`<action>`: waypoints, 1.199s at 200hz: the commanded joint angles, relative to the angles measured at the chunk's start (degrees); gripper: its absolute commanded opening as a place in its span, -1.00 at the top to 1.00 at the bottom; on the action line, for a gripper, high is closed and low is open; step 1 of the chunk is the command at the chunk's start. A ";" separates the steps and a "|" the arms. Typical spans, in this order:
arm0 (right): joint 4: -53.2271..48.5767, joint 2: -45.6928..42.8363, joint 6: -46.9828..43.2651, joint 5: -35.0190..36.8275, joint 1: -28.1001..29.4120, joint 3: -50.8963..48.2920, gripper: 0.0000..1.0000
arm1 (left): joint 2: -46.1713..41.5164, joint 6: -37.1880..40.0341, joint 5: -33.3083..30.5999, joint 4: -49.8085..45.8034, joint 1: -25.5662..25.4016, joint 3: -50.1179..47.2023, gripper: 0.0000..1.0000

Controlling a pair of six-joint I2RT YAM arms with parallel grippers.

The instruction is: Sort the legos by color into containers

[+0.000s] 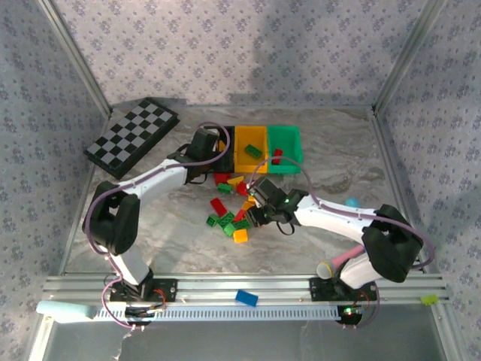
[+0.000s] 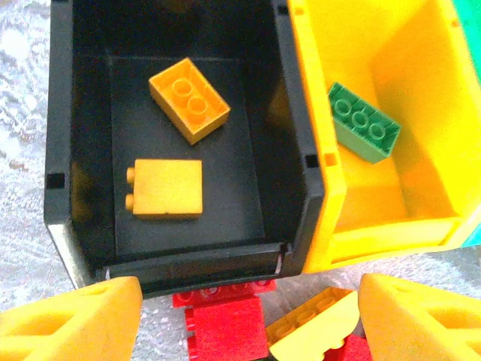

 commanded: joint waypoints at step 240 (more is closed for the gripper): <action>-1.58 1.43 -2.00 4.56 0.87 4.56 0.28 | -6.83 -6.70 -3.31 2.57 1.65 -8.48 -0.50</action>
